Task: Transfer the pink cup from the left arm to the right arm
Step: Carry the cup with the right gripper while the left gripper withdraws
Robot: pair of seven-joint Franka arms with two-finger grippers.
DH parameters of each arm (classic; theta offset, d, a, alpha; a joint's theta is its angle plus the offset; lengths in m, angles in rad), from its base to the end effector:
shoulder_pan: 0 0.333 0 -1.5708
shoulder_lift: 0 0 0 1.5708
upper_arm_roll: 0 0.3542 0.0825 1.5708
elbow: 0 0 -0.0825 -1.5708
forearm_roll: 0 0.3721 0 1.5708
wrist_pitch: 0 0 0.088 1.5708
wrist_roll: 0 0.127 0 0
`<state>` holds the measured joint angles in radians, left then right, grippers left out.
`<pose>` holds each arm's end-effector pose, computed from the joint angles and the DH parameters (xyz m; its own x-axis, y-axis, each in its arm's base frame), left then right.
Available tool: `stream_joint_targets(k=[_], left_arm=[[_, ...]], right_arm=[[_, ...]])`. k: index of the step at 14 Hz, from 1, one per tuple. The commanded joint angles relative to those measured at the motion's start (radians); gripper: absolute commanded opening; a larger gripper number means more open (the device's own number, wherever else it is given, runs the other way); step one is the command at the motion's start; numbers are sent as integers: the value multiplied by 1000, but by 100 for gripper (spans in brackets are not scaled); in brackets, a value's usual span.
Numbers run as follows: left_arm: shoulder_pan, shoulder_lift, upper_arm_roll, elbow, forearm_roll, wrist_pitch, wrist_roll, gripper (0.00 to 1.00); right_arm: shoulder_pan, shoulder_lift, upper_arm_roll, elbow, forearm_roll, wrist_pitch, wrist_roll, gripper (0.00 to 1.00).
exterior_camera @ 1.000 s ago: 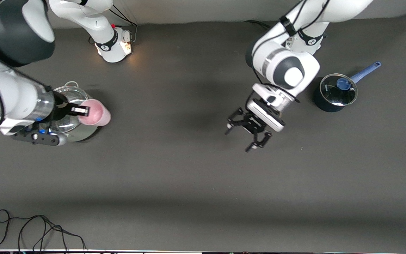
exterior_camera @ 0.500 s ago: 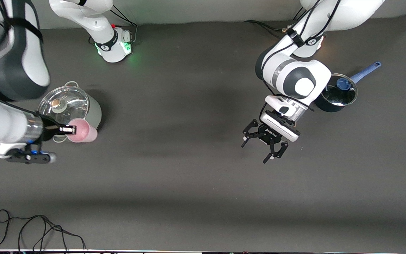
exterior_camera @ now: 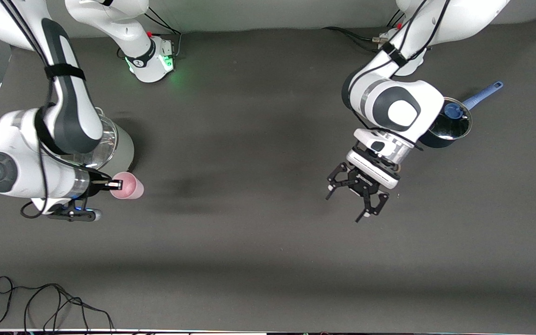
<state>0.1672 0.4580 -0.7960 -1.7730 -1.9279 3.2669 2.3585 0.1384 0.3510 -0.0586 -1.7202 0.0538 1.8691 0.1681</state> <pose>0.6012 -0.2423 0.3972 0.3653 -0.4256 0.8279 -0.6511 -0.7525 -0.0996 0.6234 0.0584 0.3894 0.9736 -0.1060 -0.2019 -0.1069 -0.9942 0.0068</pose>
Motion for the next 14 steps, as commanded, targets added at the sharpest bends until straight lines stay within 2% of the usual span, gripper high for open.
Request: stream_joint_targets(k=[1, 4, 7, 9, 11, 12, 13, 14], left_arm=[[47, 2, -8, -28, 157, -67, 2, 100], [77, -4, -2, -60, 352, -151, -114, 100], [127, -19, 9, -97, 672, -295, -429, 100], [146, -59, 72, -108, 855, -453, -700, 100], [143, -96, 145, -94, 1092, -617, -1035, 100], [149, -110, 152, -85, 1186, -663, -1177, 100], [152, -131, 171, -80, 1266, -724, -1294, 100], [153, -157, 204, -65, 1320, -804, -1394, 100]], right_arm=[[9, -53, -9, -169, -15, 161, -25, 0], [9, -50, -24, -312, -15, 364, -51, 0], [7, -38, -46, -401, -15, 508, -96, 0], [7, -24, -47, -412, -14, 542, -97, 0], [7, -10, -47, -412, -15, 551, -97, 0], [7, -10, -47, -412, -14, 551, -97, 12], [9, -16, -47, -412, -15, 545, -97, 32], [9, -27, -49, -412, -14, 539, -97, 67]])
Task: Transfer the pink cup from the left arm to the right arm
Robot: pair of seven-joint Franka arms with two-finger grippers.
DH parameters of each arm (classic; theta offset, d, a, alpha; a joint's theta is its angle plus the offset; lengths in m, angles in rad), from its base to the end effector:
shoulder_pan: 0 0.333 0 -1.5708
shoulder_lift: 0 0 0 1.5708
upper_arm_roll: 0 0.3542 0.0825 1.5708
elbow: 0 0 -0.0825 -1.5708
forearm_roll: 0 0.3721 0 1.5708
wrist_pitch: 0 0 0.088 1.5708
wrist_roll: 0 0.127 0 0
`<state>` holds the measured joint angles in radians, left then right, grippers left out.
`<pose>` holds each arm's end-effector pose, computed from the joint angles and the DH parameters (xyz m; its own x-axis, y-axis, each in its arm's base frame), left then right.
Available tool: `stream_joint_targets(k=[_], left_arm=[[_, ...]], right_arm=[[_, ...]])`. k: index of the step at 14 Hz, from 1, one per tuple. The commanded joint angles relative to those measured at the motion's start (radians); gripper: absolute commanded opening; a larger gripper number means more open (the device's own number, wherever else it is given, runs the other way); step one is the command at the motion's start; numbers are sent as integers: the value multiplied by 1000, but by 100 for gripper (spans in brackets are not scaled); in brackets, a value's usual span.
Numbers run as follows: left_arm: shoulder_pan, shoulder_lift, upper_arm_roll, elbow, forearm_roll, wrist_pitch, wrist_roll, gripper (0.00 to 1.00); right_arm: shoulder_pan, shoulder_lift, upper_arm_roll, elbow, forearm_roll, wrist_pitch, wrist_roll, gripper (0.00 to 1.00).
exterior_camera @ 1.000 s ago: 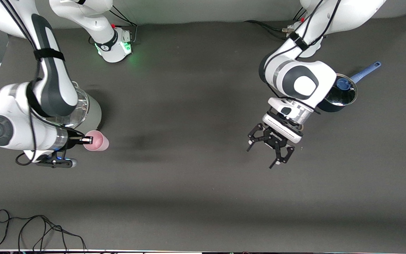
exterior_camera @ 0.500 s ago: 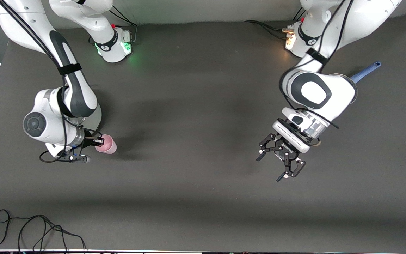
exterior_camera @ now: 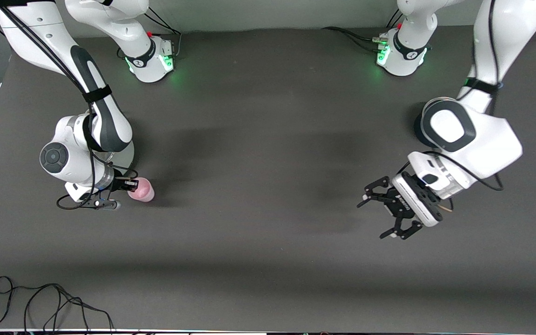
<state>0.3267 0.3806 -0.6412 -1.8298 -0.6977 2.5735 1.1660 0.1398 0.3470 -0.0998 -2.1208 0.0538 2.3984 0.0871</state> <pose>0.6580 -0.1614 0.4312 0.5139 -0.5074 0.6916 -0.7931 -0.5883 0.1578 0.5732 0.0252 0.2669 0.9943 -0.0831 -0.0668 -0.0829 -0.9965 0.0061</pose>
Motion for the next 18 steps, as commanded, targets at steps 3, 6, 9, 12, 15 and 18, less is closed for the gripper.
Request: stream_joint_targets(k=[3, 6, 9, 12, 15, 18], left_arm=[[-5, -143, 100, 32, 269, -330, -553, 100], [-3, -198, 135, 61, 464, -545, -887, 100], [-3, -230, 140, 61, 617, -695, -1194, 100], [-1, -252, 143, 66, 692, -766, -1394, 100], [14, -230, 140, 196, 718, -933, -1410, 100], [17, -238, 141, 227, 742, -966, -1357, 100]], right_arm=[[9, -103, -23, 1, -14, -79, -17, 100], [9, -206, -47, 65, -14, -224, -18, 100], [11, -281, -60, 194, -15, -442, -17, 100], [11, -335, -60, 335, -17, -643, -9, 100], [11, -344, -99, 502, -19, -825, -16, 100], [7, -339, -159, 588, -20, -918, -21, 100]])
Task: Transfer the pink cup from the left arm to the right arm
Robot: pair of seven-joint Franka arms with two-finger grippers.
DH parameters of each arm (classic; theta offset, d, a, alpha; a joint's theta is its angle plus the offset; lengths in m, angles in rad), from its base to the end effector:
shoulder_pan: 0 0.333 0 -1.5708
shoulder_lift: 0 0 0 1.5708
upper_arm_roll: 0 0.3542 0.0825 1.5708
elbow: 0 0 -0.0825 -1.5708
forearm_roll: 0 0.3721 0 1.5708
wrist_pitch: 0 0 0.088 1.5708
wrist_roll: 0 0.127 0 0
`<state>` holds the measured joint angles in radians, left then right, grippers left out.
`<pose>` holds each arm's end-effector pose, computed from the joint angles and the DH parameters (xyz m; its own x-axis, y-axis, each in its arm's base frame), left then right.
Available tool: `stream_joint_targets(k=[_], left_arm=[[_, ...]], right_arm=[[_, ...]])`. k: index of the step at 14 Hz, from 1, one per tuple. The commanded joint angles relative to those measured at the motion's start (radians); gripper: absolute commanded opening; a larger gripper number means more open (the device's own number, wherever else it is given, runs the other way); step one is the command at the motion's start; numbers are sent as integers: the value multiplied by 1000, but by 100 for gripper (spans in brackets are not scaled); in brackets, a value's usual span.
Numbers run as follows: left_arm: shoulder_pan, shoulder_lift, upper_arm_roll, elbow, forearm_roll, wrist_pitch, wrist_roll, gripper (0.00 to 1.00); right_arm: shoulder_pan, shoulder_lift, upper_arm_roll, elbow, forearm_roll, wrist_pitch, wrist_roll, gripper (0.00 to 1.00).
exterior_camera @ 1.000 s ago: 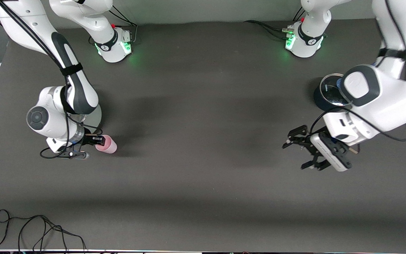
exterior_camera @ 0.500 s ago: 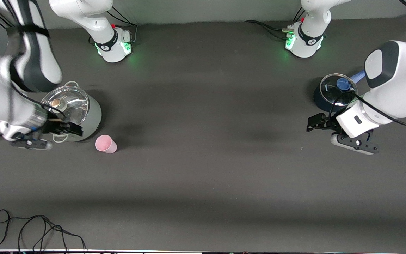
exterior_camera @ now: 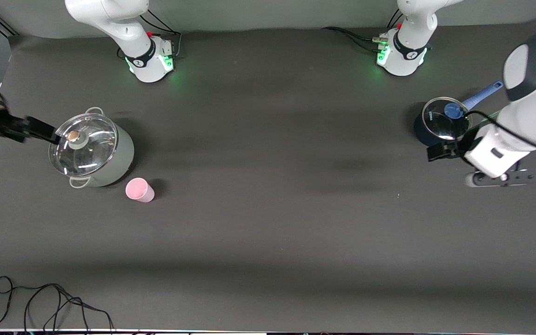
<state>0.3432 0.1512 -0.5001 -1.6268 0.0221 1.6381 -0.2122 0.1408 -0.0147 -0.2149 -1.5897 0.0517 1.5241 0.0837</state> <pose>0.5777 -0.0702 0.5468 0.9904 0.0509 -0.1288 0.0544 -0.9982 0.0240 0.5302 -0.0335 0.6380 0.9865 -0.1543 -0.0555 -0.1572 -0.9863 -0.0503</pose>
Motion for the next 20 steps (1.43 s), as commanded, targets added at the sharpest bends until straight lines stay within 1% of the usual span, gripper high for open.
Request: stream_joint_targets(k=[1, 3, 4, 6, 7, 9, 12, 15, 16, 17, 19, 20], left_arm=[[13, -10, 2, 27, 32, -31, 84, 100], [94, -13, 6, 31, 35, -40, 268, 100], [118, -15, 5, 33, 30, -46, 310, 100], [112, -33, 5, 31, 29, -73, 304, 100], [112, -38, 3, 33, 29, -92, 266, 100], [112, -48, -2, 38, 29, -126, 174, 100], [112, -85, -5, 22, 35, -103, 169, 100], [109, -156, -5, -62, 32, -37, 171, 100], [108, -173, -5, -80, 30, -23, 172, 100], [111, -174, -5, -81, 26, -26, 178, 100], [87, -167, 14, -62, 18, -41, 185, 100], [16, -165, 87, -56, 18, -43, 191, 100]], right_arm=[[7, 27, -58, 69, -18, -44, -50, 100], [5, 54, -60, 117, -18, -44, -126, 100], [8, 64, -58, 131, -16, -44, -128, 100], [13, 84, -48, 164, -15, -45, -127, 100], [14, 100, -43, 186, -12, -45, -128, 100], [16, 104, -43, 188, -7, -47, -128, 100], [31, 107, -43, 185, -6, -48, -130, 100], [48, 104, -37, 166, -7, -59, -127, 100], [30, 93, -3, 154, -9, -61, -128, 100], [-19, 73, 44, 133, -9, -61, -125, 100], [-143, 24, 193, 70, -21, -58, -119, 100], [-168, 21, 219, 66, -23, -58, -117, 100]])
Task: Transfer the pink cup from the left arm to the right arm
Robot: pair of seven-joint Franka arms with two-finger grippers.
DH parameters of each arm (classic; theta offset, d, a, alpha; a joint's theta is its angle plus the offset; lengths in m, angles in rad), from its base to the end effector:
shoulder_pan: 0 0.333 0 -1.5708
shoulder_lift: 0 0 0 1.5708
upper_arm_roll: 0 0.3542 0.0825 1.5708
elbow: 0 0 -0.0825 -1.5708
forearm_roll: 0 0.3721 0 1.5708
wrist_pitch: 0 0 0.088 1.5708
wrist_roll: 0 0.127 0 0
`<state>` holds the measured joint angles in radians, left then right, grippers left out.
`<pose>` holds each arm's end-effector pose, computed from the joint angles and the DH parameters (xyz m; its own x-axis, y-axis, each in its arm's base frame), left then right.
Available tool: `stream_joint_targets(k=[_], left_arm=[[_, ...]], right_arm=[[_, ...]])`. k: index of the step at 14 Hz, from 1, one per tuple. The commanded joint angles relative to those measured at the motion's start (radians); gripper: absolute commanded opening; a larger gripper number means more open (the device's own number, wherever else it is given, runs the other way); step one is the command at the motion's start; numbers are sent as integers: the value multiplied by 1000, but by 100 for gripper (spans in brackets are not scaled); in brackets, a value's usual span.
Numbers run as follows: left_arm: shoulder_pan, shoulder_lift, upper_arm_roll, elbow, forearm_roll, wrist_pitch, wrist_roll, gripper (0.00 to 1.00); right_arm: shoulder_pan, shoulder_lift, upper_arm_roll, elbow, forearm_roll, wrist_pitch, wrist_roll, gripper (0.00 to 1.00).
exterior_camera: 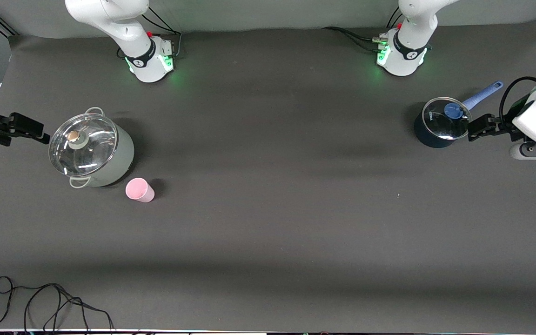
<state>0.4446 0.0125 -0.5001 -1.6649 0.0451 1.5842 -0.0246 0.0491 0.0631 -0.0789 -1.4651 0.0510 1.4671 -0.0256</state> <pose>0.5407 -0.0228 0.5949 0.9954 -0.0318 -0.0906 -0.0356 -0.9985 -0.0411 0.5529 -0.0079 0.6477 0.9982 0.0010 -0.0596 -0.0019 -0.9989 -0.0475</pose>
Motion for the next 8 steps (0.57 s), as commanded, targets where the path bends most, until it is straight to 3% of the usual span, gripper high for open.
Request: stream_joint_targets(k=[1, 2, 6, 8], left_arm=[[-189, -26, 195, -16, -8, 11, 5, 100], [-272, -23, 283, -16, -14, 16, 5, 100], [-513, -11, 518, 1, -44, 13, 28, 100], [-540, 3, 546, 16, -44, 13, 28, 100]], right_arm=[[-77, -58, 83, -57, -22, -1, -8, 100], [-77, -65, 83, -57, -20, 1, -8, 100], [-89, -114, 87, -92, -20, 25, -10, 100], [-77, -111, 87, -96, -23, 26, -8, 100]])
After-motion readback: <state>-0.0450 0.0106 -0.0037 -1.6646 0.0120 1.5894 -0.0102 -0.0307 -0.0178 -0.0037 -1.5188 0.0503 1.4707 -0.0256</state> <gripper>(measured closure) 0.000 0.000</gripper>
